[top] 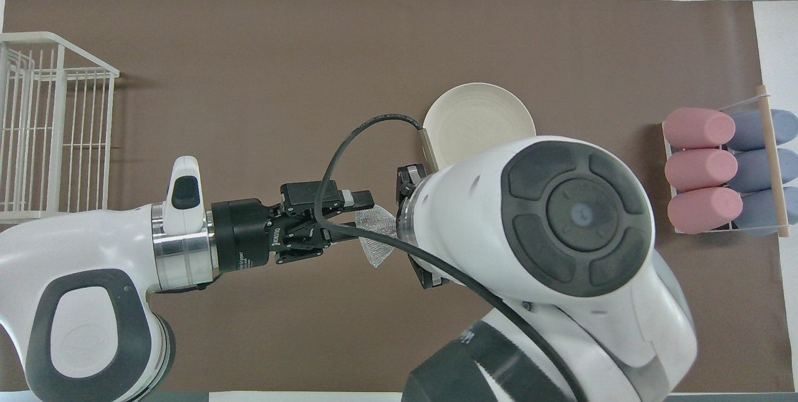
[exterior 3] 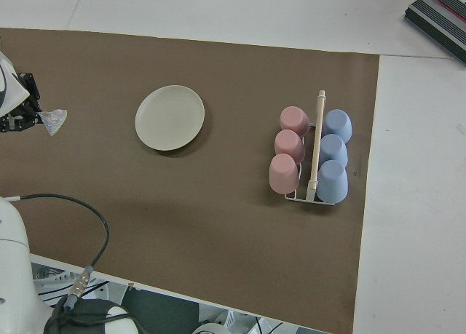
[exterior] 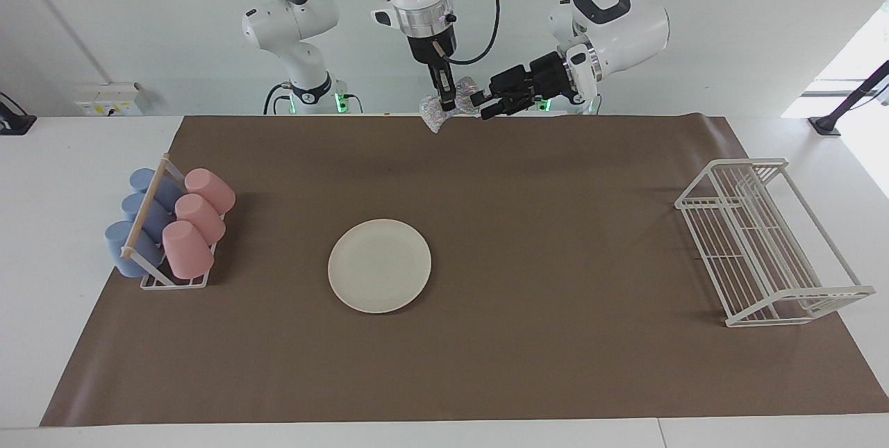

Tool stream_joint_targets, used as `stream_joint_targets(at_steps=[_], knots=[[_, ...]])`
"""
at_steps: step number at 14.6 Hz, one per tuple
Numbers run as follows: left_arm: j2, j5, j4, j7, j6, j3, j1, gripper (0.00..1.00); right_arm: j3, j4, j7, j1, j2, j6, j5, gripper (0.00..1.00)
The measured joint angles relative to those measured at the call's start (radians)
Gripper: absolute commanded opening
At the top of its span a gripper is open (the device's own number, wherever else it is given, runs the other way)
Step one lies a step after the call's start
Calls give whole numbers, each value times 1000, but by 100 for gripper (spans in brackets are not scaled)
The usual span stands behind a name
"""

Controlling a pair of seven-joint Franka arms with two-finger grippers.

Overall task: Wipe plate with sponge
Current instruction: 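Grasp the sponge with the left gripper and open the right gripper, then withdraw the right gripper while the left gripper carries the sponge back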

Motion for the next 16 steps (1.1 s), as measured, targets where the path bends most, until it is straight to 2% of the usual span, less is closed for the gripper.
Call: stream_joint_targets(at_steps=[1,3,9,10,11,12,16], knots=[[0,0,7,-29,0,0,0,25,0,0,0,0,0,0,0,0],[0,0,15,-70,0,0,-4,1,0,0,0,0,0,0,0,0],[-1,0,19,-156,1,-1,-10,0,0,0,0,-1,0,0,0,0],[-1,0,19,-169,1,-1,-10,0,0,1,0,-1,0,0,-4,22],[-1,0,19,-178,1,-1,-10,0,0,2,-5,-1,0,0,-11,84],[-1,0,19,-183,1,-1,-10,0,0,2,-18,-1,0,0,-21,100],[-1,0,21,-197,3,-1,-10,0,-5,2,-157,-56,-12,-24,-43,100]])
